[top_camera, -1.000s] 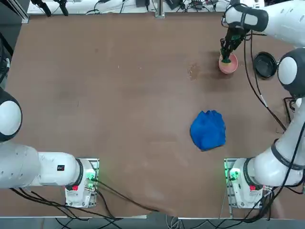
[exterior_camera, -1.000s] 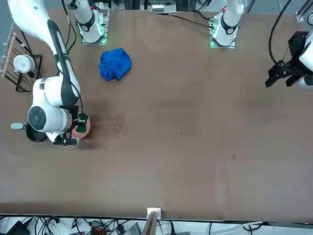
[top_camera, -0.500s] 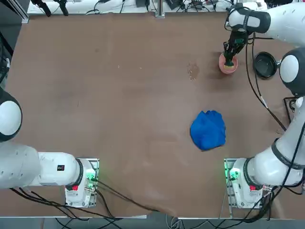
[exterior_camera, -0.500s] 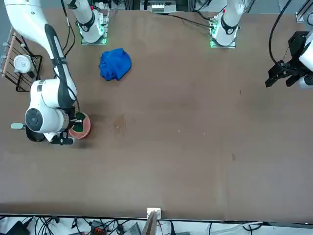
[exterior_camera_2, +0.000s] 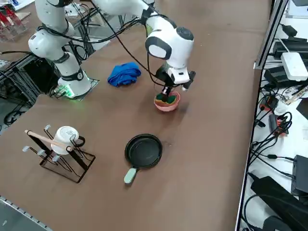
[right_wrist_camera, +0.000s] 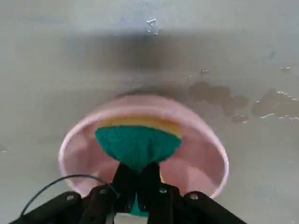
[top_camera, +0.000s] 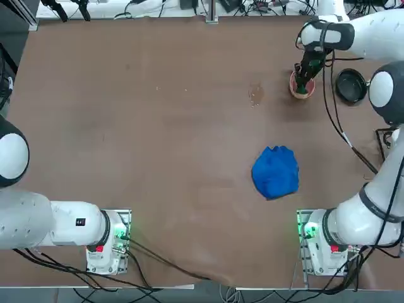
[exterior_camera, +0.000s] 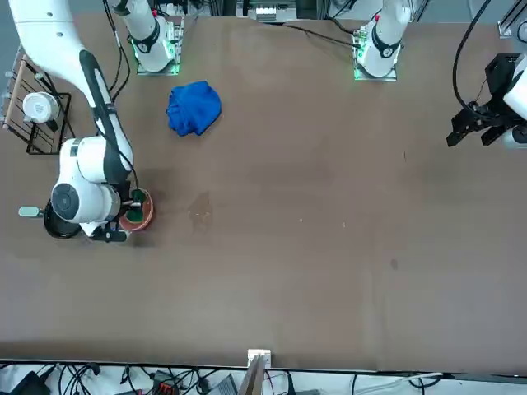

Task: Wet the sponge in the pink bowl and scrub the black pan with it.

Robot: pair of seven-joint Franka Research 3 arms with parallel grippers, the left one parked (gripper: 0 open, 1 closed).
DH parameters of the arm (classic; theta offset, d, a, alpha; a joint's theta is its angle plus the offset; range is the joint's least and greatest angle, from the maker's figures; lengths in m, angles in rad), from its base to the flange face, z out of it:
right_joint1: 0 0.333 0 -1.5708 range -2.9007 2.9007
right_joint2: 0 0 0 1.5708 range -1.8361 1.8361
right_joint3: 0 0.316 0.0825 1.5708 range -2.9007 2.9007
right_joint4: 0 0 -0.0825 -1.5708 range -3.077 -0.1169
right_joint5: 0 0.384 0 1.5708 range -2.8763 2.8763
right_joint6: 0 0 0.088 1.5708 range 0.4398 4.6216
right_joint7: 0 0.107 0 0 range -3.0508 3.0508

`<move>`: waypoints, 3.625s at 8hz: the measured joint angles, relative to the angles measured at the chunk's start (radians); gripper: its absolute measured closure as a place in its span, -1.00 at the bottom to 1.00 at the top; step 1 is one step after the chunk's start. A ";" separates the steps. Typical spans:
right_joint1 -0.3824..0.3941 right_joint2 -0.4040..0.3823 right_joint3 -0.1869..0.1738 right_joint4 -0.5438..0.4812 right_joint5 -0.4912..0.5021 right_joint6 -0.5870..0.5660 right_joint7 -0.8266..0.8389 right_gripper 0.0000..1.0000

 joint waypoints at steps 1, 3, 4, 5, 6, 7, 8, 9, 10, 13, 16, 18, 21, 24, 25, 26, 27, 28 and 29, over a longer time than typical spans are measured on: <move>0.000 0.018 0.000 0.000 0.000 0.015 0.000 0.89; -0.002 0.026 0.000 0.000 0.000 0.025 0.000 0.89; -0.003 0.026 0.000 0.001 0.000 0.025 0.000 0.89; -0.003 0.026 0.000 0.002 0.000 0.025 -0.002 0.89; -0.003 0.024 0.000 0.005 0.000 0.024 -0.006 0.89; -0.003 0.017 0.000 0.007 0.000 0.018 -0.011 0.89; -0.003 0.004 0.000 0.012 0.000 0.002 -0.018 0.89; -0.003 -0.017 0.000 0.019 0.000 -0.026 -0.023 0.89; -0.004 -0.043 0.000 0.024 0.000 -0.057 -0.027 0.89; -0.027 -0.100 0.000 0.025 -0.001 -0.091 -0.078 0.89; -0.150 -0.110 -0.005 0.045 -0.003 -0.093 -0.270 0.89; -0.268 -0.088 -0.006 0.077 -0.003 -0.094 -0.418 0.89; -0.375 0.021 -0.005 0.154 -0.003 -0.094 -0.619 0.89; -0.439 0.104 -0.006 0.186 -0.063 -0.092 -0.732 0.89; -0.468 0.119 -0.005 0.190 -0.084 -0.080 -0.757 0.89; -0.494 0.127 -0.005 0.196 -0.094 -0.058 -0.789 0.89; -0.512 0.131 -0.005 0.206 -0.096 -0.036 -0.817 0.89; -0.520 0.139 -0.005 0.228 -0.099 -0.026 -0.830 0.89; -0.523 0.155 -0.005 0.259 -0.100 -0.020 -0.832 0.89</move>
